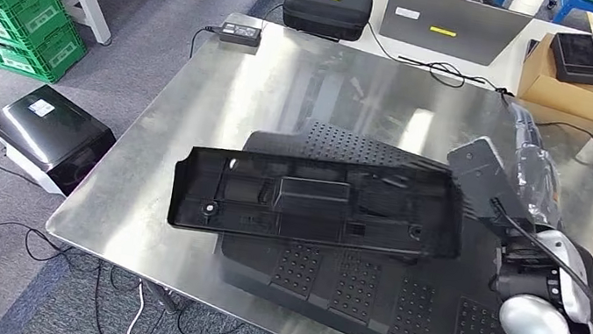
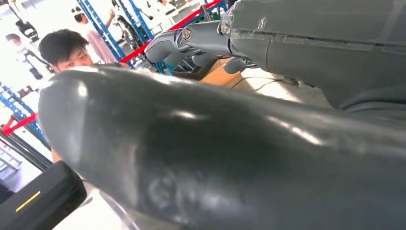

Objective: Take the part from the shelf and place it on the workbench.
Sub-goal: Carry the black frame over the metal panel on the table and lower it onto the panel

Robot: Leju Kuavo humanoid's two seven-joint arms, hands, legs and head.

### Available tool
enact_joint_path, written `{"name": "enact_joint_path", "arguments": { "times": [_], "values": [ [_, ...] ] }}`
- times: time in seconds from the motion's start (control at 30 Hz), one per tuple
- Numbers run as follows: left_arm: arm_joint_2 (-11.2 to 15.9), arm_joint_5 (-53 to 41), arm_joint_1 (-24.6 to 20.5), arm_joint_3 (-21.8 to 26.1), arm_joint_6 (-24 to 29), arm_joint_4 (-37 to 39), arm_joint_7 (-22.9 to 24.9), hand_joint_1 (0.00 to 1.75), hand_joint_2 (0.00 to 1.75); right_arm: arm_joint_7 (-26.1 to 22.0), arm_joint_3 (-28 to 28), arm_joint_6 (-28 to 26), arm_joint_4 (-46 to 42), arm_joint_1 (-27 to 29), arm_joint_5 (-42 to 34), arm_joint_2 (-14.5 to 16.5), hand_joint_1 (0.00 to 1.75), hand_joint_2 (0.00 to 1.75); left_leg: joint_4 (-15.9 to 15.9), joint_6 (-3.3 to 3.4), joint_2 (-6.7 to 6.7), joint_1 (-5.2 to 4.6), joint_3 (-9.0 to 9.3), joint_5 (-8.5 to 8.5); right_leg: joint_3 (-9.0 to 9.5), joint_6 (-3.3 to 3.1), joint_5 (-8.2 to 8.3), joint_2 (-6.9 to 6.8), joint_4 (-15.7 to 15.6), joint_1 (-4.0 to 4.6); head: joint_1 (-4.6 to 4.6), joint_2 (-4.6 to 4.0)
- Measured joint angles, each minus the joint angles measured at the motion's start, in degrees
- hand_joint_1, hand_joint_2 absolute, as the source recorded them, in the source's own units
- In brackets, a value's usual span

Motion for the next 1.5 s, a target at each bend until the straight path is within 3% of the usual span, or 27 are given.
{"name": "enact_joint_path", "arguments": {
  "times": [0.3,0.63,0.73,0.8,0.9,0.97,1.07,1.23,1.5],
  "values": [
    [0.00,-0.01,-0.10,0.00,0.02,0.00,-0.70,0.00,0.00,2.51,-0.07,4.00,-0.69,0.40,2.08,-1.34,0.00,0.00,-0.01,0.04,0.01,0.00,0.02,0.03,0.03,0.09,0.06,0.01,-0.02,0.00,-0.08,0.00],
    [0.00,-0.01,-0.11,0.00,0.09,0.00,-0.70,0.00,0.00,0.90,-0.01,1.73,-0.69,0.42,0.81,-1.37,0.00,0.00,-0.03,0.06,0.00,0.00,0.03,0.05,0.02,0.09,0.07,0.01,-0.02,0.00,-0.11,0.00],
    [0.00,-0.01,-0.08,0.16,0.98,0.00,-0.74,0.00,0.00,-3.19,-1.03,-4.35,-0.69,1.51,-5.48,-1.37,0.00,0.00,-0.05,0.06,0.00,0.00,0.04,0.05,0.03,0.09,0.07,0.00,-0.05,0.00,-0.09,0.00],
    [0.00,0.00,0.05,0.72,2.14,0.00,-1.25,0.00,0.00,-9.70,-3.01,-9.09,-0.63,3.22,-17.03,-1.38,0.00,0.00,-0.08,0.06,-0.01,0.00,0.05,0.05,0.05,0.09,0.07,-0.01,-0.10,0.01,-0.07,0.00],
    [0.00,0.00,0.31,2.27,3.09,0.00,-2.74,0.00,0.00,-20.69,-7.36,-11.91,-0.19,6.41,-38.41,-1.45,0.00,0.00,-0.13,0.06,-0.02,-0.01,0.06,0.05,0.07,0.10,0.07,-0.01,-0.18,0.00,-0.04,0.00],
    [0.00,0.00,0.40,3.29,3.52,0.00,-3.14,0.00,0.00,-25.41,-10.30,-13.29,0.28,8.62,-45.08,-1.71,0.00,0.00,-0.14,0.06,-0.03,-0.02,0.06,0.04,0.09,0.10,0.07,-0.03,-0.22,0.00,-0.03,0.00],
    [0.00,0.00,0.52,4.63,4.35,0.00,-3.18,0.00,0.00,-28.16,-14.02,-15.63,0.77,11.67,-46.55,-2.32,0.00,0.00,-0.15,0.07,-0.01,-0.02,0.07,0.04,0.11,0.12,0.08,-0.03,-0.27,0.00,0.03,0.00],
    [0.00,0.01,0.58,7.42,6.23,0.00,-3.85,0.00,0.00,-27.57,-18.78,-20.55,0.88,16.25,-44.07,-3.74,0.00,0.00,-0.19,0.07,-0.01,-0.02,0.08,0.04,0.13,0.15,0.10,-0.01,-0.33,-0.01,0.05,0.00],
    [-0.07,-0.04,0.59,10.76,6.23,0.00,-4.60,0.00,0.00,-27.59,-24.51,-23.51,0.13,21.58,-42.63,-4.56,0.00,0.00,-0.23,0.08,0.01,-0.02,0.14,0.04,0.18,0.15,0.10,-0.01,-0.35,-0.01,0.00,0.00]
  ]
}}
